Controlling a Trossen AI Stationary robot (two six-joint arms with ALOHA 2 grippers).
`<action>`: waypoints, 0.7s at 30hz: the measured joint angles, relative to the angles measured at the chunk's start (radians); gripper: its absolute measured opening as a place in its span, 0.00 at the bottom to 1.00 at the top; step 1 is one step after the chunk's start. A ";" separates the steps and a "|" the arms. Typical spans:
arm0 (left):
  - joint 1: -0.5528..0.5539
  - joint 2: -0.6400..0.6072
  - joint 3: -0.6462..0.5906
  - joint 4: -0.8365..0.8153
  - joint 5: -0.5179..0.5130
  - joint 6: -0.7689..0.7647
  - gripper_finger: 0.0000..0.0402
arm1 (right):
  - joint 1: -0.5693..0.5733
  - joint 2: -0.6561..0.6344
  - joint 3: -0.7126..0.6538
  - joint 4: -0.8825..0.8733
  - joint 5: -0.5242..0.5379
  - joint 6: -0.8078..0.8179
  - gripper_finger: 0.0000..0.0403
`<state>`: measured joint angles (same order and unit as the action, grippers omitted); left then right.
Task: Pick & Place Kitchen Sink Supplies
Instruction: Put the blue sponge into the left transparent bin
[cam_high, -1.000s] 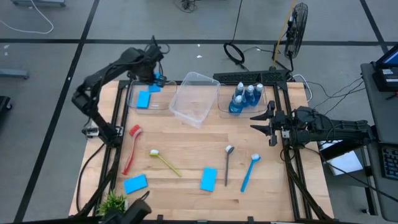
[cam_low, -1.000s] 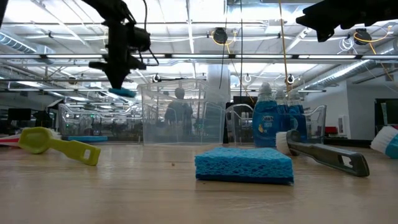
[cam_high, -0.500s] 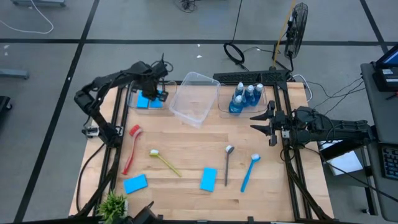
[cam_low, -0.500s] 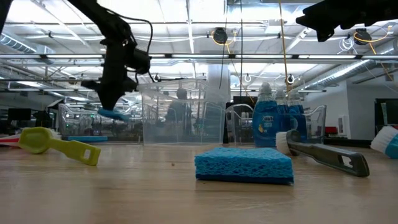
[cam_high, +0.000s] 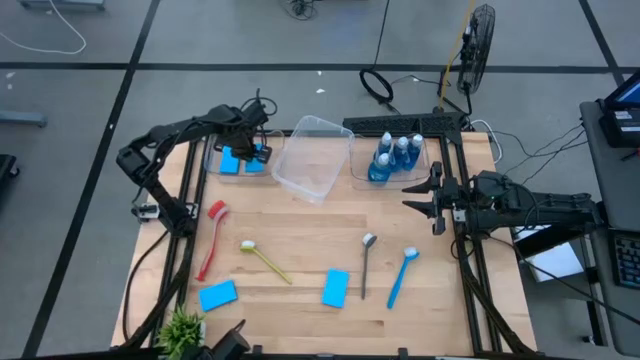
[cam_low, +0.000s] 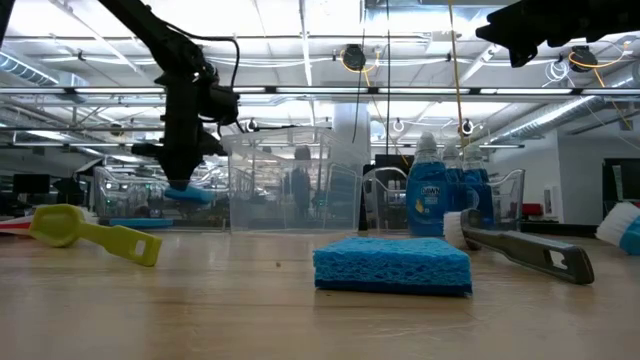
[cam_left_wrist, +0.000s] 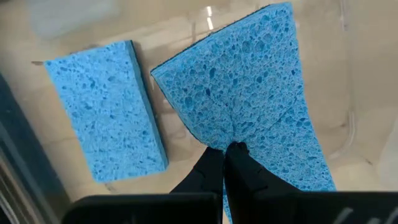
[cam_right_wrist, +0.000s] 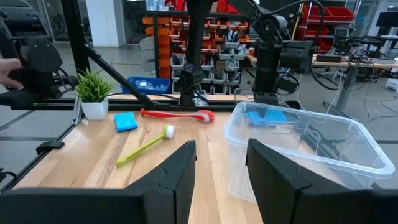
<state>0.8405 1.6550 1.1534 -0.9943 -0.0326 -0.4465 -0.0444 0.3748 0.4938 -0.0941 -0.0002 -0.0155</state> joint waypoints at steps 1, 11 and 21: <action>0.002 0.000 0.000 -0.001 -0.008 0.001 0.00 | 0.000 0.000 0.000 0.000 0.000 0.000 0.32; 0.041 0.000 0.000 -0.069 -0.117 0.016 0.00 | 0.000 0.000 0.000 0.007 0.000 0.002 0.32; 0.120 0.000 0.000 -0.099 -0.151 0.056 0.00 | 0.000 0.000 0.000 0.007 0.000 0.003 0.32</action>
<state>0.9610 1.6554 1.1534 -1.0938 -0.1841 -0.3903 -0.0444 0.3748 0.4938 -0.0872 -0.0006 -0.0128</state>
